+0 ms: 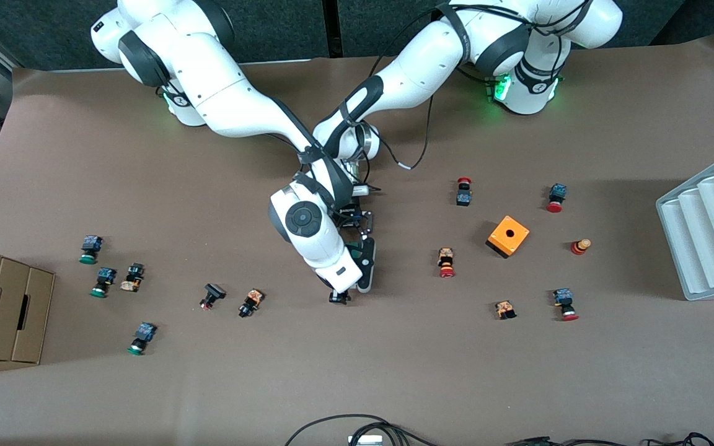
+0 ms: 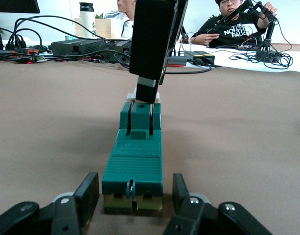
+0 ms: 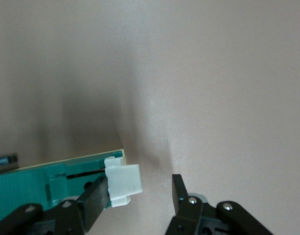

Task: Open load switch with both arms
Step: 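Push the white handle down with the right gripper, left gripper holding base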

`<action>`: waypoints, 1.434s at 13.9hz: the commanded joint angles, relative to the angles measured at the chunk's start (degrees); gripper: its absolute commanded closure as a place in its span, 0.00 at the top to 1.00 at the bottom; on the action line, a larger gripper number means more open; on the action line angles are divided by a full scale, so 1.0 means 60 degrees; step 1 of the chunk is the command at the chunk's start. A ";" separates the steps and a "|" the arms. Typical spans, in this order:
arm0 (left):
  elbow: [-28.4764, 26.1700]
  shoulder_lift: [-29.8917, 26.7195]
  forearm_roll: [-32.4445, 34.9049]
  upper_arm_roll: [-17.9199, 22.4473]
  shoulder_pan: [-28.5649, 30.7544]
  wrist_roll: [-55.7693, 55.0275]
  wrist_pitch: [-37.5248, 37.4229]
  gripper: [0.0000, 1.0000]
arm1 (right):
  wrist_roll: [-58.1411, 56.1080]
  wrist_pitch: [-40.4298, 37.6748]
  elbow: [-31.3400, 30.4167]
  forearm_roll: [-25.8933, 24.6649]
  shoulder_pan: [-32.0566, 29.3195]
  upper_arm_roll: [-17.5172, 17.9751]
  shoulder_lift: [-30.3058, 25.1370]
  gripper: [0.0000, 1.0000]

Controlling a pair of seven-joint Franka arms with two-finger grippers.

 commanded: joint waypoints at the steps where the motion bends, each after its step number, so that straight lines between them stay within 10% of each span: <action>1: 0.0078 0.0410 -0.0084 -0.0088 -0.0172 -0.0480 0.0296 0.68 | 0.0168 0.0274 0.0164 0.0233 0.0099 -0.0087 0.0279 0.62; 20: 0.0093 0.0410 -0.0084 -0.0088 -0.0142 -0.0377 0.0311 0.67 | 0.0432 0.0157 0.0135 0.0263 0.0143 -0.0028 0.0104 0.38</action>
